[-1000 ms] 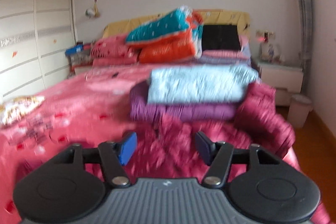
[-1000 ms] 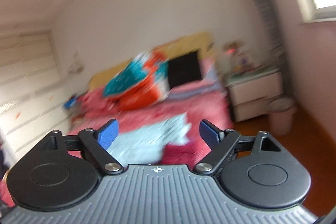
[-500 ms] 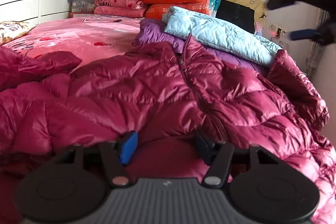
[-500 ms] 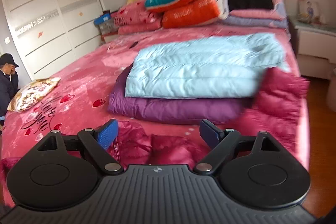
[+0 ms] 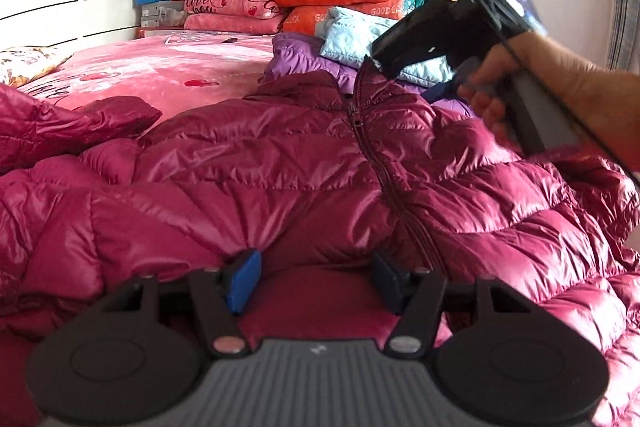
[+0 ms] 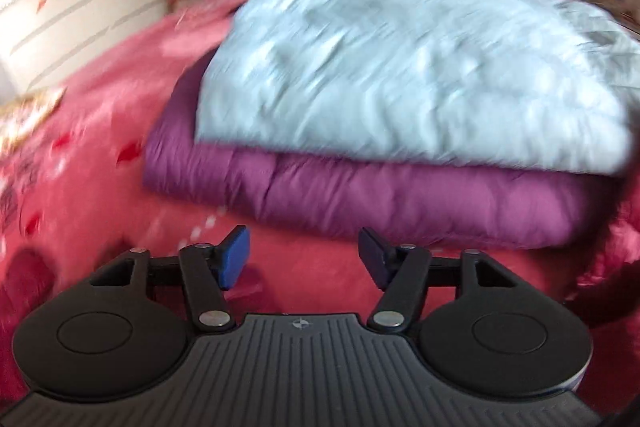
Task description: Fold large clothes
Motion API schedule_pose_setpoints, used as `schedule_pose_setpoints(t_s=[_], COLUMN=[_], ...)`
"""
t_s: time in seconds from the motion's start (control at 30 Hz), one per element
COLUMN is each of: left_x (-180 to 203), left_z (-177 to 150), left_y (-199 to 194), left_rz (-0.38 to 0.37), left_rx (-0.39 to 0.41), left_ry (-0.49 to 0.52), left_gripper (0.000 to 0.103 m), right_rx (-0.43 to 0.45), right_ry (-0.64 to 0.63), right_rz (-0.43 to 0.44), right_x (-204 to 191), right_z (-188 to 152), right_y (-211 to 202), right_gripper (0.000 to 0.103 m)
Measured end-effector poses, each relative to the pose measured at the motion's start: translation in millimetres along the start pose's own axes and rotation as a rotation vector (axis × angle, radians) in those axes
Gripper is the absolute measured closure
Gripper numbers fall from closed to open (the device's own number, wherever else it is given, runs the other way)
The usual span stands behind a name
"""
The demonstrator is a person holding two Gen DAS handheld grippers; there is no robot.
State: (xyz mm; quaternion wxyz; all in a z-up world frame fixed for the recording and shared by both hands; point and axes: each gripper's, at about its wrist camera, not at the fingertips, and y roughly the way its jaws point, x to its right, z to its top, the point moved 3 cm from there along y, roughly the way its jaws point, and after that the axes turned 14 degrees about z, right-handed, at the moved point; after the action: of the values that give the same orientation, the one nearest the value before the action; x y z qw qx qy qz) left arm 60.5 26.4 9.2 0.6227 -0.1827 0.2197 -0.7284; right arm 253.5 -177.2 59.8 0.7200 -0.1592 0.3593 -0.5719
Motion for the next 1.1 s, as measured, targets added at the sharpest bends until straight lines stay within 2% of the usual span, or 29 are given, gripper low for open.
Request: schedule_pose_setpoints(t_s=[0.03, 0.17, 0.3, 0.37, 0.67, 0.83, 0.9, 0.93, 0.97, 1.0, 1.1], left_x=[-0.4, -1.6, -1.0, -0.6, 1.0, 3.2, 4.0, 4.1, 4.3, 4.6, 4.8], left_z=[-0.1, 1.4, 2.4, 2.7, 2.0, 2.2, 2.5, 2.3, 1.9, 2.0, 1.9], left_y=[-0.4, -0.4, 0.2, 0.3, 1.5, 2.3, 2.7, 2.6, 2.5, 2.8, 2.9], left_rz=[0.000, -0.008, -0.010, -0.010, -0.006, -0.001, 0.000, 0.000, 0.000, 0.001, 0.002], left_rx=[0.000, -0.004, -0.007, -0.008, -0.010, -0.009, -0.008, -0.008, -0.008, -0.008, -0.008], left_ry=[-0.001, -0.013, -0.018, -0.017, -0.007, 0.001, 0.004, 0.005, 0.006, 0.007, 0.009], left_gripper=[0.041, 0.041, 0.040, 0.040, 0.039, 0.039, 0.039, 0.039, 0.039, 0.039, 0.039], right_rx=[-0.013, -0.076, -0.147, -0.175, -0.169, -0.204, -0.214, -0.223, -0.233, -0.247, -0.273], right_ry=[-0.026, -0.114, -0.176, -0.190, -0.281, -0.327, -0.312, -0.298, -0.292, -0.310, -0.432], right_rz=[0.015, 0.096, 0.095, 0.126, 0.321, 0.365, 0.395, 0.421, 0.451, 0.460, 0.409], right_x=[-3.8, -19.2, -25.6, -27.4, -58.9, -77.1, -81.1, -83.1, -88.3, -95.4, -111.2], right_z=[-3.2, -17.9, -25.5, -27.6, -36.2, -51.4, -53.7, -54.2, -56.7, -60.5, -71.5], right_y=[5.0, 7.8, 20.2, 24.7, -2.5, -8.7, -9.6, -9.4, -10.4, -14.9, -4.8], right_gripper=[0.034, 0.034, 0.034, 0.033, 0.033, 0.033, 0.029, 0.012, 0.000, 0.000, 0.000])
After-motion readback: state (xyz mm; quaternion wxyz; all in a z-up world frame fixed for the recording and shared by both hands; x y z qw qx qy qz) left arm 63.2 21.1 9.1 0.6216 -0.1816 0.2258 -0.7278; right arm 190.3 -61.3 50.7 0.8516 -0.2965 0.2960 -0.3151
